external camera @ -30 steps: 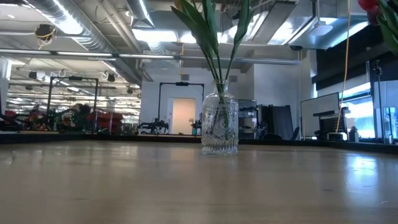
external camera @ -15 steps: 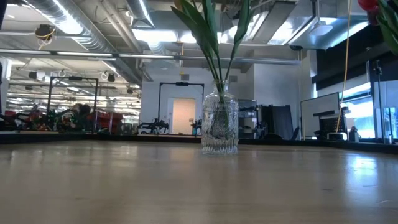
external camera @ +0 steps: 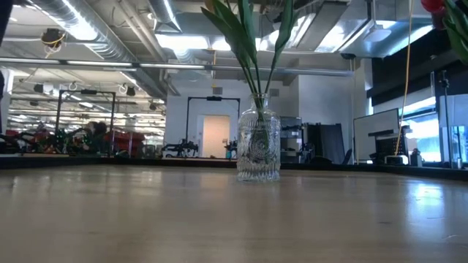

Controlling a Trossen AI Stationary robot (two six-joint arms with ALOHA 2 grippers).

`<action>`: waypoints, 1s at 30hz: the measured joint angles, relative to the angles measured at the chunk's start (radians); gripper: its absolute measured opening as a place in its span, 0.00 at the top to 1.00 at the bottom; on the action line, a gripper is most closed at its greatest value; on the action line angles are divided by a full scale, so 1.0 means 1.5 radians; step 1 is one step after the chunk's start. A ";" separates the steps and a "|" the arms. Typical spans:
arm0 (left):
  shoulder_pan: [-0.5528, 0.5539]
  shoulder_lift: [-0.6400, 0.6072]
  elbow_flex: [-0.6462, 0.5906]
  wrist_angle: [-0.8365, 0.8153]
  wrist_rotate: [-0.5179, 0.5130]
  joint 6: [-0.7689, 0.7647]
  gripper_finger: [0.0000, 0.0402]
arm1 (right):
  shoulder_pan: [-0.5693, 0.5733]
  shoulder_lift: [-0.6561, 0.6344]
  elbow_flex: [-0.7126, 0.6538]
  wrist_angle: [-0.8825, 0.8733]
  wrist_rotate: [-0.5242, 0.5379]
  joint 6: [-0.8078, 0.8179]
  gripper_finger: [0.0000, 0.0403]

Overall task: Sort flowers into vase by color
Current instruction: Put the dark red tulip into the yellow vase

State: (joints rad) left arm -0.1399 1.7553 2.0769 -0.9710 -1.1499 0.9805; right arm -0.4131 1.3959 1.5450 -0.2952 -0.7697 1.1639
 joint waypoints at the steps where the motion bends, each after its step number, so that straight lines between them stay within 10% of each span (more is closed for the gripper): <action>1: 0.004 0.005 0.000 0.011 0.000 0.003 0.99 | 0.005 0.007 0.000 0.001 -0.007 0.006 0.48; 19: 0.005 0.026 0.000 0.074 0.072 0.120 0.98 | 0.045 0.024 0.000 -0.003 0.022 0.032 0.82; 30: -0.035 0.020 0.000 0.179 0.093 0.071 0.78 | 0.046 0.015 0.001 0.012 0.072 -0.029 0.98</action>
State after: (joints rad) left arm -0.1929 1.7857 2.0769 -0.7021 -1.0099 1.0872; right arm -0.3435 1.4189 1.5467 -0.2772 -0.6617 1.1198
